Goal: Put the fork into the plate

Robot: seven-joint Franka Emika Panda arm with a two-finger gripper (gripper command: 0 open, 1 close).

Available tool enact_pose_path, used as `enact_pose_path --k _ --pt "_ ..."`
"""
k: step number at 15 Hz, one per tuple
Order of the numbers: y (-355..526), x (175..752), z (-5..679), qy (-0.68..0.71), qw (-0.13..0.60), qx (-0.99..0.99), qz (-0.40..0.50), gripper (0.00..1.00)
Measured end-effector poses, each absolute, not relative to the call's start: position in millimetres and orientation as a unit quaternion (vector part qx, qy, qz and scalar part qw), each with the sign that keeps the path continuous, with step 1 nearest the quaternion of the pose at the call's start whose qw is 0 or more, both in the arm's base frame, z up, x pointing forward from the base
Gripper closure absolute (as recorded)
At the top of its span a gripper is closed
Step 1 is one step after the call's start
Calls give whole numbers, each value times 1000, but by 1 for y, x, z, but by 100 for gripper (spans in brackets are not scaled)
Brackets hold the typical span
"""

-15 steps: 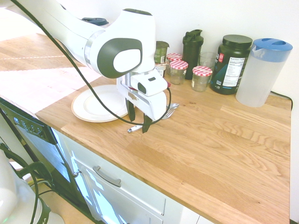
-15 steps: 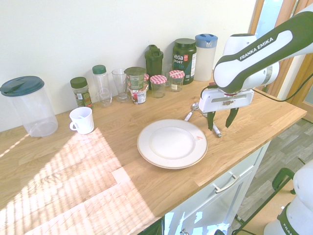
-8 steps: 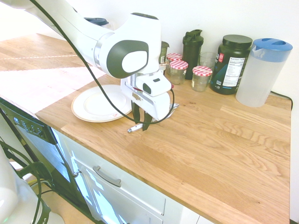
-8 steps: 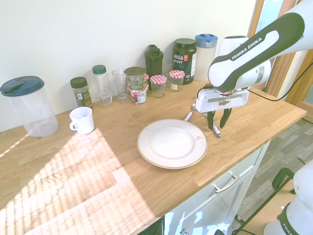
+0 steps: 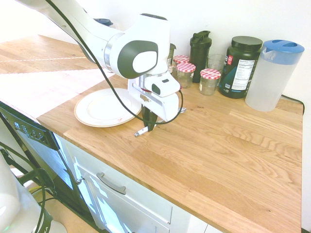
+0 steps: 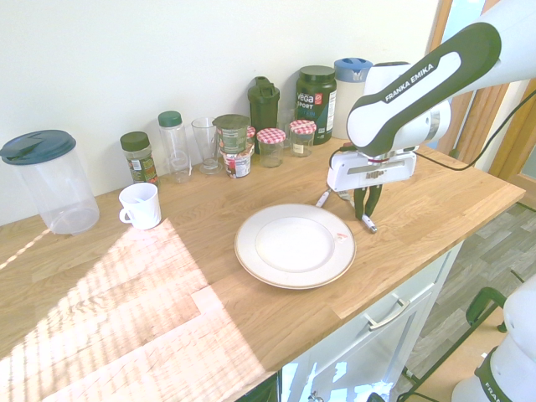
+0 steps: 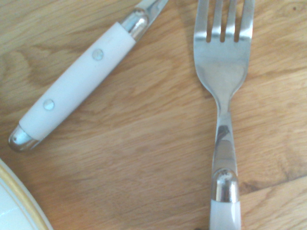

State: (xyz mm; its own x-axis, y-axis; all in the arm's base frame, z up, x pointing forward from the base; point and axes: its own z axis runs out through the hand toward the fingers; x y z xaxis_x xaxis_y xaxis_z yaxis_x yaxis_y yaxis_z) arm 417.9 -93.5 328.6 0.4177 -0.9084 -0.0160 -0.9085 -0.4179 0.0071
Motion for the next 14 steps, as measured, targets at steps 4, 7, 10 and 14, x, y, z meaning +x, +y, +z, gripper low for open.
enact_pose_path --k 4,7,10,14 --pt "-95 418 329 542 2 -841 8 100" --pt "-104 405 329 554 8 -833 6 100" --pt "-113 378 329 565 22 -825 -13 100" --pt "-121 368 360 557 46 -826 -79 100"
